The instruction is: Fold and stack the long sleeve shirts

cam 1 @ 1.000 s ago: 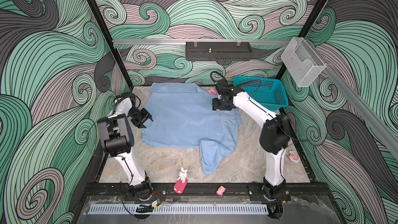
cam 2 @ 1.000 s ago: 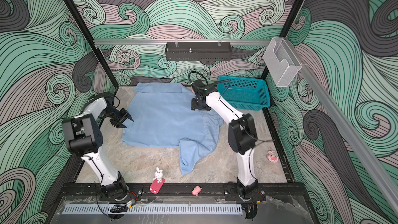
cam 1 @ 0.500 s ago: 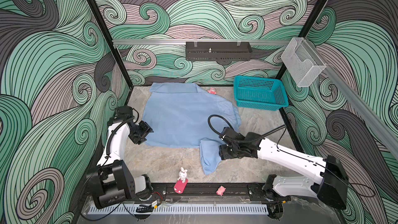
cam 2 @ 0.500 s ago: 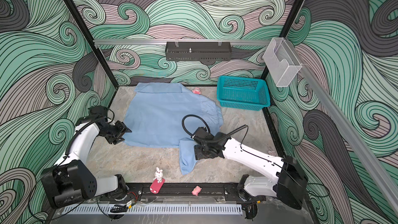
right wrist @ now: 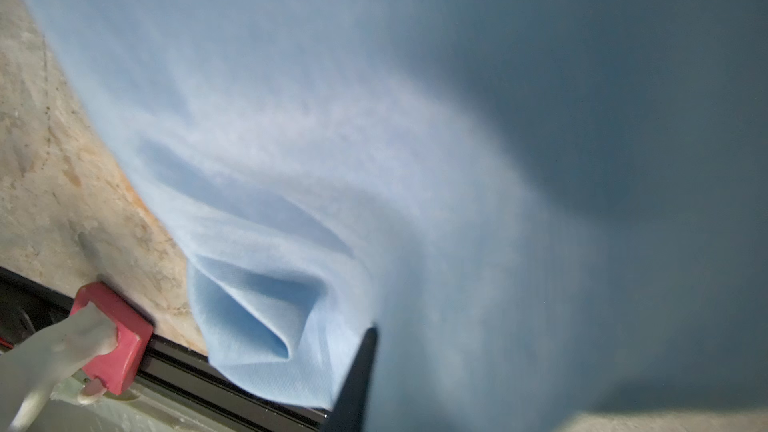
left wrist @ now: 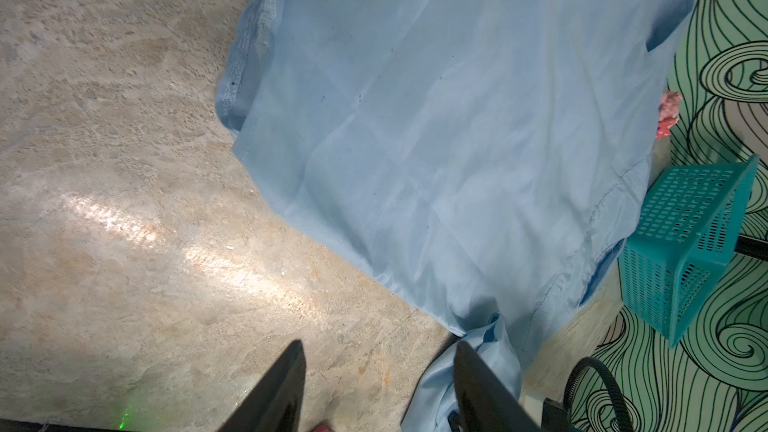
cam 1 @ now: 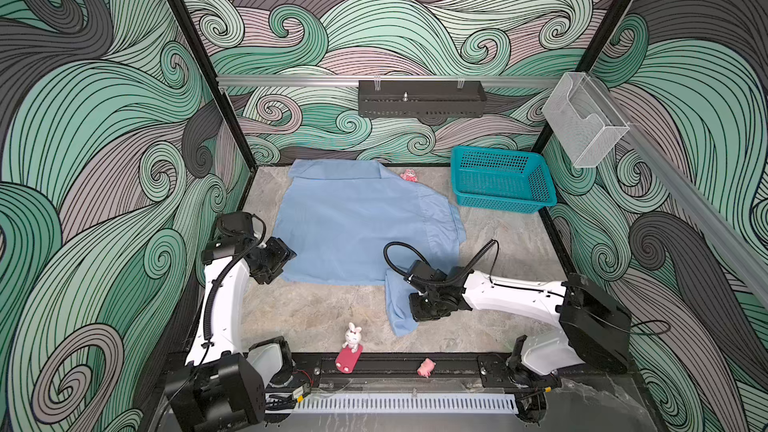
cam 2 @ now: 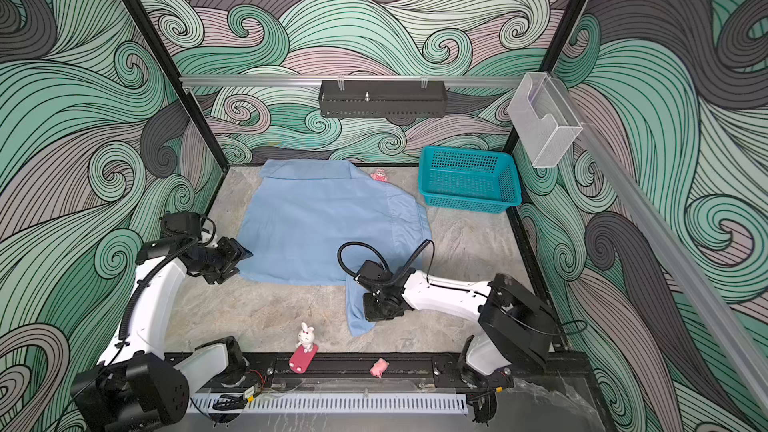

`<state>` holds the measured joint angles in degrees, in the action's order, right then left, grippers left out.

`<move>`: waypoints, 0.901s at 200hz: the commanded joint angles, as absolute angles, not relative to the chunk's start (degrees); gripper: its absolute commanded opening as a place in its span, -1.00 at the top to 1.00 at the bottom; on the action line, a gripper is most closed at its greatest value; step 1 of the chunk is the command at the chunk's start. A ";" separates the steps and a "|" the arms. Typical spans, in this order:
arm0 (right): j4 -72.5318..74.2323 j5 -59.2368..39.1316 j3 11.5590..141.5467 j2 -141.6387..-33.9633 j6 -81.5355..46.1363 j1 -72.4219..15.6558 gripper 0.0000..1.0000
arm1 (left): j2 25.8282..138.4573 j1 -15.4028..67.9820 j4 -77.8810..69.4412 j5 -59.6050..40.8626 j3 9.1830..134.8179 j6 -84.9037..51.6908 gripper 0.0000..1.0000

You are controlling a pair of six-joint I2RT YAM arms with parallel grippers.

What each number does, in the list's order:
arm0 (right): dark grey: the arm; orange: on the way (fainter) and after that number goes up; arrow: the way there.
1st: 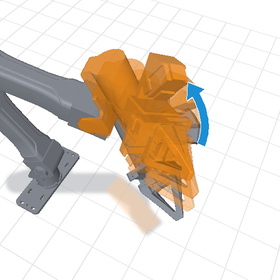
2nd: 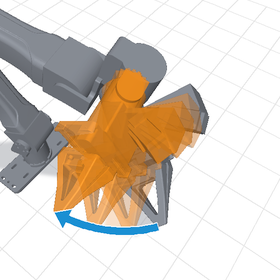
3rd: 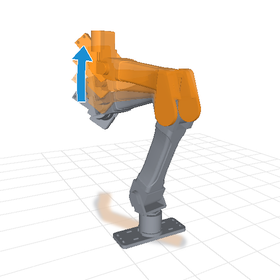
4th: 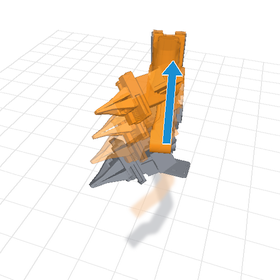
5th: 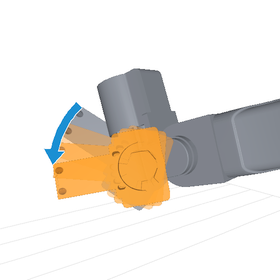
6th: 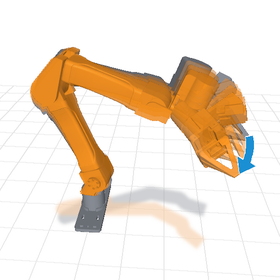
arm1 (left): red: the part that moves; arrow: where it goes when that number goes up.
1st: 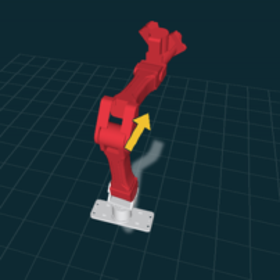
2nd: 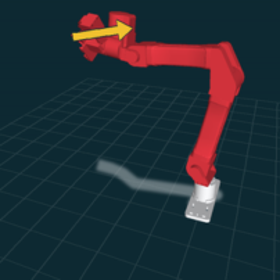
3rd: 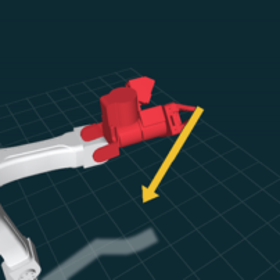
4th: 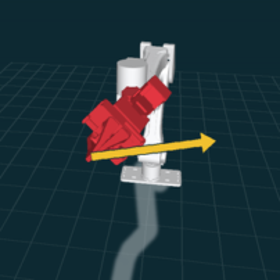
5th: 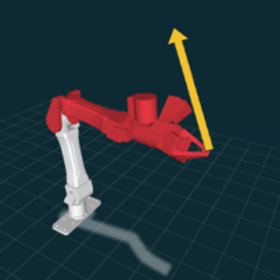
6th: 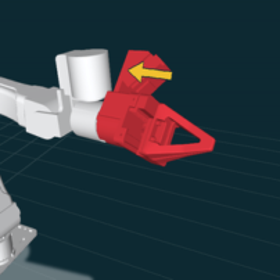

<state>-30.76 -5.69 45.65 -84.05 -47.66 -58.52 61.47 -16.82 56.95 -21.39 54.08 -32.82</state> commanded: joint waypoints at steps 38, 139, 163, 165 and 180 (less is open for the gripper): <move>-52.24 3.54 42.09 -51.31 -55.14 -59.11 1.00 | 59.77 -17.11 58.24 -21.51 53.03 -33.09 -0.19; -54.53 2.20 35.49 -49.84 -57.56 -57.46 0.04 | 63.94 -17.05 58.71 -19.77 50.79 -31.29 -0.18; -55.65 2.80 38.64 -52.12 -54.38 -56.02 -0.22 | 65.24 -16.97 56.95 -19.69 48.36 -31.73 -0.18; -55.81 2.96 38.90 -52.19 -54.07 -55.86 -0.25 | 65.37 -16.94 56.95 -19.69 48.50 -31.73 -0.18; -56.34 3.23 40.53 -53.17 -51.93 -52.67 -0.41 | 66.79 -17.00 56.90 -18.35 49.13 -32.14 -0.18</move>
